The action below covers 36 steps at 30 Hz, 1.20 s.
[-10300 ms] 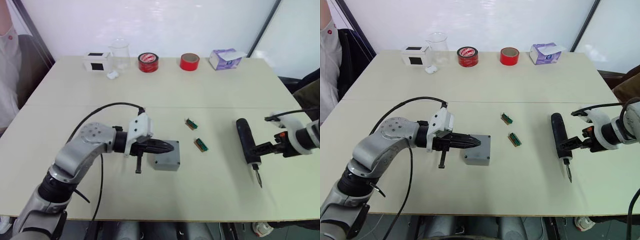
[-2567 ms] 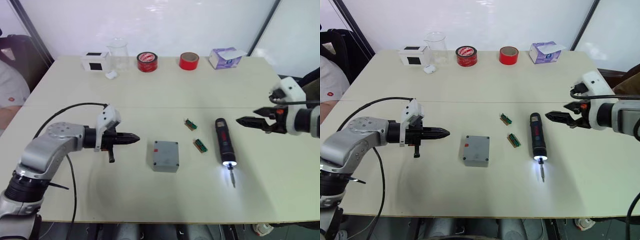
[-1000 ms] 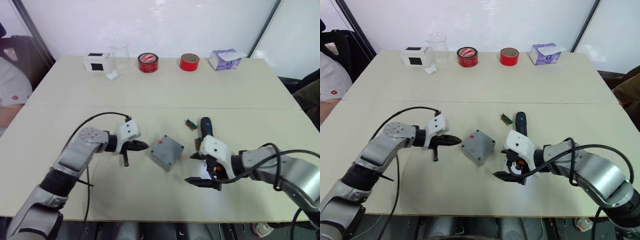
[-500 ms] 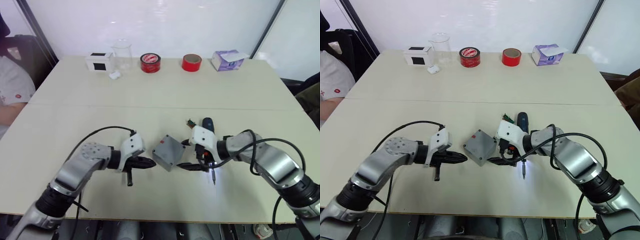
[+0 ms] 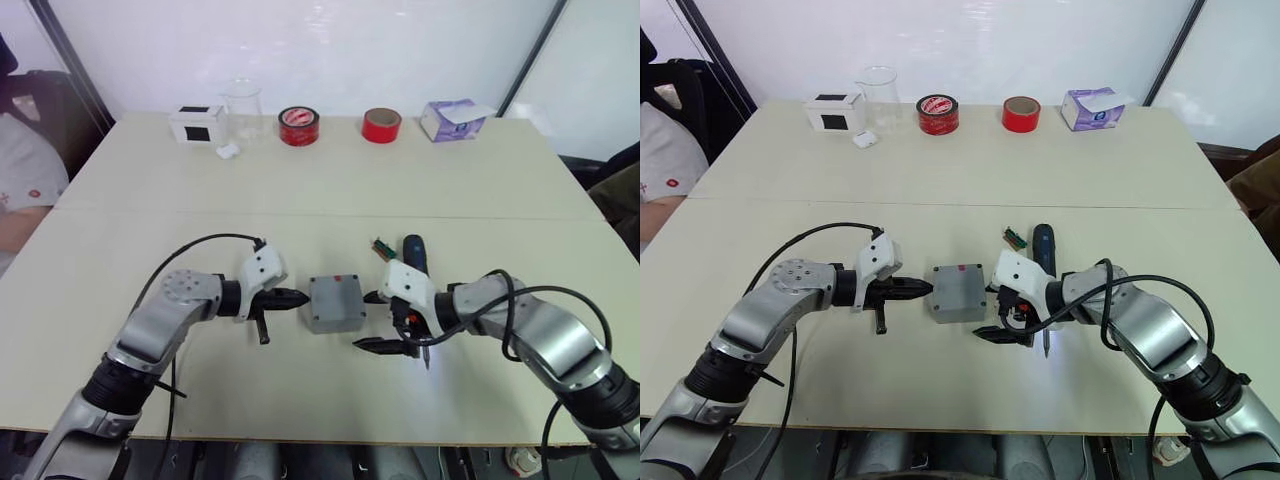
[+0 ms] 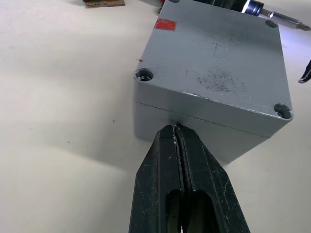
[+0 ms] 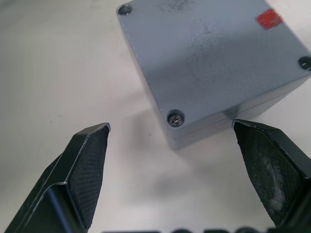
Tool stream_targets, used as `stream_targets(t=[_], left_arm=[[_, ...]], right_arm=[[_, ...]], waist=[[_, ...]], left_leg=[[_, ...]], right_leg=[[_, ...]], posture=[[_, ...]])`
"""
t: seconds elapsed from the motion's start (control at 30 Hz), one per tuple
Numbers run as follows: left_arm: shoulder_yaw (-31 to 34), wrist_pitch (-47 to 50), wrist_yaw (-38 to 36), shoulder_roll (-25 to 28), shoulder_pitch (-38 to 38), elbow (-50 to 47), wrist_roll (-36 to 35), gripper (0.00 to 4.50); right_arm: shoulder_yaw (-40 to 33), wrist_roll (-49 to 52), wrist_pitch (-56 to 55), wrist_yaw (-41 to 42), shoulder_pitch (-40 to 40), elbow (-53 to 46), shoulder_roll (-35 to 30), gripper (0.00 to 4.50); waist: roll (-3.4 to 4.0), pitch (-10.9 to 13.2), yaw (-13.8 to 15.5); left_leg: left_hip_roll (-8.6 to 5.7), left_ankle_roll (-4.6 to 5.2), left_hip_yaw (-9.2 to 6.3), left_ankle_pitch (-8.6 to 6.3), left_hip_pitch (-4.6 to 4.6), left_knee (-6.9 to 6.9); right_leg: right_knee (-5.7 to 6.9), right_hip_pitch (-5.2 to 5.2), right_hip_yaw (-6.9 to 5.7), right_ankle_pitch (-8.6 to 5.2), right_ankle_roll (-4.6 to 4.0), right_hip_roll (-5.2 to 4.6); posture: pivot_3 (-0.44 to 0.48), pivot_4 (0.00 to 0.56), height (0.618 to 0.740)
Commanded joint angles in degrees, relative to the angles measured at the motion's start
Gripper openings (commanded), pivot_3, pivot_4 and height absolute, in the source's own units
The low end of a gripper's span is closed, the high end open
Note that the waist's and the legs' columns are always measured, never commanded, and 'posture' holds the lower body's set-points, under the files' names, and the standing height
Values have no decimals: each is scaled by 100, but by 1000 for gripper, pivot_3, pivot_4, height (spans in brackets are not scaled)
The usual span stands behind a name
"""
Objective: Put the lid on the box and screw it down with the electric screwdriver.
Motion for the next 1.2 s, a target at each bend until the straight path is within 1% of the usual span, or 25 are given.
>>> stream_targets(t=[0.03, 0.2, 0.27, 0.37, 0.43, 0.47, 0.53, 0.6, 0.63, 0.73, 0.83, 0.9, 0.93, 0.97, 1.0, 1.03, 1.07, 1.13, 1.2], left_arm=[[-13, -184, -33, -95, -163, -68, -7, 0], [-1, -246, -27, -124, -186, -15, 63, 0], [105, -177, -112, 32, -136, -122, -3, 0], [364, -23, -336, 370, -99, -290, -197, 0], [503, 92, -405, 473, -170, -328, -366, 0], [593, 184, -412, 478, -238, -341, -486, 0], [799, 386, -422, 468, -432, -359, -754, 0], [927, 531, -420, 458, -577, -379, -950, 0], [950, 580, -410, 459, -611, -400, -1007, 0], [951, 620, -353, 467, -657, -462, -1053, 0], [810, 570, -245, 445, -508, -632, -957, 0], [810, 633, -152, 400, -401, -750, -1022, 0], [812, 662, -107, 382, -355, -807, -1044, 0], [813, 681, -66, 369, -312, -858, -1050, 0], [812, 692, -41, 360, -292, -886, -1048, 0], [812, 703, -18, 354, -275, -907, -1049, 0], [813, 710, 2, 350, -262, -925, -1053, 0], [812, 712, 42, 337, -252, -924, -1052, 0], [796, 655, 85, 322, -209, -885, -996, 0]], right_arm=[[-127, 170, -4, 48, -22, -359, 66, 4164], [-225, 218, 116, 35, -46, -403, 83, 4164], [-681, 350, 194, 211, -118, -302, -202, 4164], [-1523, 771, 388, 483, -473, 200, -498, 4164], [-1690, 846, 375, 543, -742, 625, -533, 4164], [-1664, 784, 288, 573, -879, 888, -521, 4164], [-1519, 453, -29, 442, -1233, 1706, -298, 4164], [-1161, -120, -548, 236, -1504, 2536, -80, 4164], [-1038, -284, -731, 235, -1578, 2791, -4, 4164], [-771, -674, -1283, 236, -1861, 3578, 338, 4164], [-502, -1118, -1783, 256, -2127, 4362, 560, 4164], [-413, -1301, -1922, 282, -2290, 4726, 659, 3715], [-389, -1387, -1971, 258, -2386, 4908, 716, 3602], [-345, -1477, -1968, 265, -2490, 5071, 762, 3298], [-321, -1550, -1976, 280, -2566, 5193, 798, 2984], [-309, -1607, -2009, 310, -2620, 5277, 830, 2527], [-301, -1647, -2003, 340, -2663, 5332, 856, 2249], [-307, -1705, -2014, 408, -2744, 5432, 919, 1419], [-286, -1759, -2046, 524, -2815, 5509, 971, 1419]], waist=[[0, 0, 1], [0, 0, -1], [0, 0, 3], [0, 1, -2], [0, 1, -16], [0, 1, -14], [-1, 1, -15], [-1, 1, -19], [0, 0, -23], [1, 1, -19], [2, 2, -28], [4, 2, -30], [4, 2, -28], [4, 2, -26], [4, 2, -26], [4, 2, -23], [4, 2, -18], [4, 2, -19], [4, 2, -28]], left_leg=[[0, 0, 0, 0, 0, 0], [0, 0, 0, 0, 0, 0], [0, 0, 0, 0, 0, 0], [0, 0, 0, 0, -1, 1], [0, 0, 1, 0, 1, 1], [2, 0, 1, 0, 4, 1], [6, 0, -3, 0, 7, 0], [6, 0, -2, 0, 7, 0], [4, -1, 2, 1, 7, 0], [2, -1, 16, 1, 5, -1], [1, -1, 21, 1, 3, -2], [1, -1, 23, 1, 2, -2], [2, -1, 23, 1, 3, -2], [2, -2, 23, 1, 2, -2], [2, -2, 23, 1, 3, -1], [2, -2, 23, 1, 3, -1], [2, -3, 23, 2, 3, -1], [2, -3, 22, 2, 3, -1], [2, -3, 23, 2, 4, -1]], right_leg=[[0, 0, 0, 0, 0, 0], [0, 0, 0, 0, 0, 0], [0, 0, 0, 0, 0, 0], [-1, 0, 0, 0, -1, -2], [0, 1, 1, 0, -2, -2], [-1, 3, 0, -1, -6, -2], [0, 6, -3, -5, -11, 5], [0, 6, -4, -4, -9, 5], [1, 8, -4, 0, -2, 6], [0, 7, -2, 2, 1, 5], [0, 3, -2, 3, 4, 5], [0, 2, -2, 3, 4, 4], [1, 2, -1, 3, 4, 4], [1, 2, -1, 3, 4, 4], [3, 2, -1, 3, 3, 4], [4, 2, -1, 3, 3, 4], [6, 2, -1, 3, 3, 4], [7, 2, -2, 3, 3, 4], [7, 2, -2, 3, 4, 4]], posture=[[0, 150, 740], [0, 150, 740], [0, 150, 740], [0, 150, 740], [0, 150, 740], [0, 150, 740], [0, 150, 740], [0, 150, 740], [0, 150, 740], [0, 150, 740], [0, 150, 740], [0, 150, 740], [0, 150, 740], [0, 150, 740], [0, 150, 740], [0, 150, 740], [0, 150, 740], [0, 150, 740], [0, 150, 740]])
